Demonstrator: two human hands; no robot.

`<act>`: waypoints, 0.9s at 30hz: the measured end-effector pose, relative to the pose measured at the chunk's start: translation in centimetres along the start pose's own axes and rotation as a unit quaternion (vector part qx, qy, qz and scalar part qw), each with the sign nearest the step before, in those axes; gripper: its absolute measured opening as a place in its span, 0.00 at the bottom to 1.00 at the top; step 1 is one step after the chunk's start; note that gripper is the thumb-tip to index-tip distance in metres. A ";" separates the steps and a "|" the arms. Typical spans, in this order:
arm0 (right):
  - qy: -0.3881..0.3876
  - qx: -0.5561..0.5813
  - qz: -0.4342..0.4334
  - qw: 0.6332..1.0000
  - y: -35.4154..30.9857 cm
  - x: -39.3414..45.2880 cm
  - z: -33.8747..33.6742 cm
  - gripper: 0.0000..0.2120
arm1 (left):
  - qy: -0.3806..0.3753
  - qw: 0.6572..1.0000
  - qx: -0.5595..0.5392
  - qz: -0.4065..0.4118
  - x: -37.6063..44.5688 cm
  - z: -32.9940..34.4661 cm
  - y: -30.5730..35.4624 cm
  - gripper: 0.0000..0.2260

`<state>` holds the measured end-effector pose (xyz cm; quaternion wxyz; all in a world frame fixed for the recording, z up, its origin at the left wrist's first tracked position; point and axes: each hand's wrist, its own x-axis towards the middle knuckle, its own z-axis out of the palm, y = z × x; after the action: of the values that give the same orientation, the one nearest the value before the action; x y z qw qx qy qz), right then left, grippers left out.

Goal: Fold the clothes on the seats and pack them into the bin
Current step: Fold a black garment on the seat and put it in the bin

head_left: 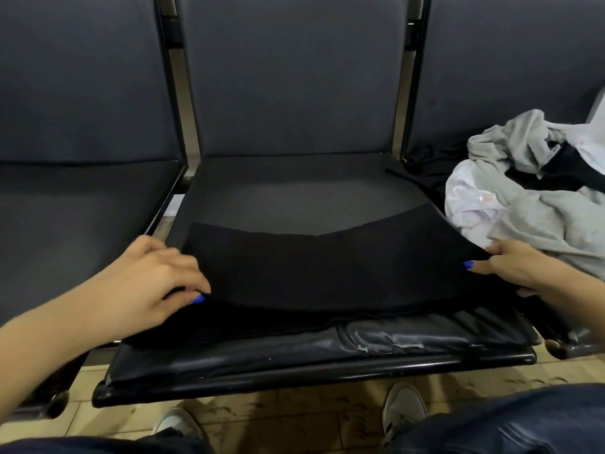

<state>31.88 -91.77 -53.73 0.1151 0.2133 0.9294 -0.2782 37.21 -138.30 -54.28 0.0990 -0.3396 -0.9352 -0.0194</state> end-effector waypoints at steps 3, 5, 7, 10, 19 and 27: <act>0.010 0.002 0.000 1.000 0.1 0.3 -0.3 0.11 | -0.045 0.996 -0.071 -0.001 -0.3 0.4 0.4 0.08; 0.003 0.010 0.002 1.000 0.1 0.5 -0.2 0.12 | -0.106 0.987 -0.117 -0.017 0.1 0.5 0.3 0.17; -0.008 0.033 0.002 0.999 0.1 0.5 -0.1 0.11 | -0.172 0.978 -0.113 -0.018 0.7 0.6 0.7 0.21; -0.016 0.074 0.002 0.997 0.1 0.4 -0.4 0.06 | -0.174 0.970 -0.163 -0.056 1.6 0.9 1.2 0.26; -0.078 0.199 0.073 0.974 0.7 -0.2 -2.2 0.07 | -0.103 0.982 -0.069 -0.141 4.3 2.8 0.6 0.34; -0.061 0.311 0.122 0.941 1.0 -1.8 -2.5 0.07 | -0.392 0.866 -0.021 -0.310 5.7 3.3 1.6 0.33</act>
<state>33.68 -90.16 -51.55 0.1325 0.3325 0.7547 -0.5498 33.38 -133.08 -56.43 -0.2943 -0.0138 -0.9533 0.0665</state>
